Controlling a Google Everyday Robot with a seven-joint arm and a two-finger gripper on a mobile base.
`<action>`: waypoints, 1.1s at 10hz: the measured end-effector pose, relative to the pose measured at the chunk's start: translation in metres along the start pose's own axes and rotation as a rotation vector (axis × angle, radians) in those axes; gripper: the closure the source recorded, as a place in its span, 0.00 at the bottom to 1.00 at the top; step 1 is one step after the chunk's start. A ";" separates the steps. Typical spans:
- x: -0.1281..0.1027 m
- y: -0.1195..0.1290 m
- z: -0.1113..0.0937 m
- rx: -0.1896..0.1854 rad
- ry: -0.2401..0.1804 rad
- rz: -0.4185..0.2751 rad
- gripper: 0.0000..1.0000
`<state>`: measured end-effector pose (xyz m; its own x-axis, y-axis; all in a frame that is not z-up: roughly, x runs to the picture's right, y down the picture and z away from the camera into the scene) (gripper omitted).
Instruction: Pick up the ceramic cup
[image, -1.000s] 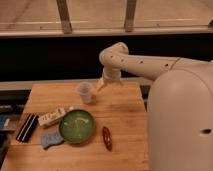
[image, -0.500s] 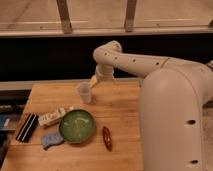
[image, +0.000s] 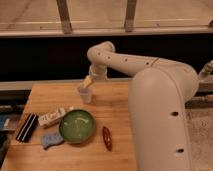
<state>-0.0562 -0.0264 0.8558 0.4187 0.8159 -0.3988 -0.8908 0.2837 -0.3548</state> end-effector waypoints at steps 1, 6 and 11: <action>0.000 0.000 0.000 0.000 -0.001 0.001 0.20; -0.004 0.002 0.013 0.026 0.004 -0.016 0.20; -0.013 -0.003 0.031 0.040 0.014 -0.018 0.20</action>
<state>-0.0642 -0.0224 0.8884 0.4372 0.8031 -0.4049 -0.8893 0.3188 -0.3280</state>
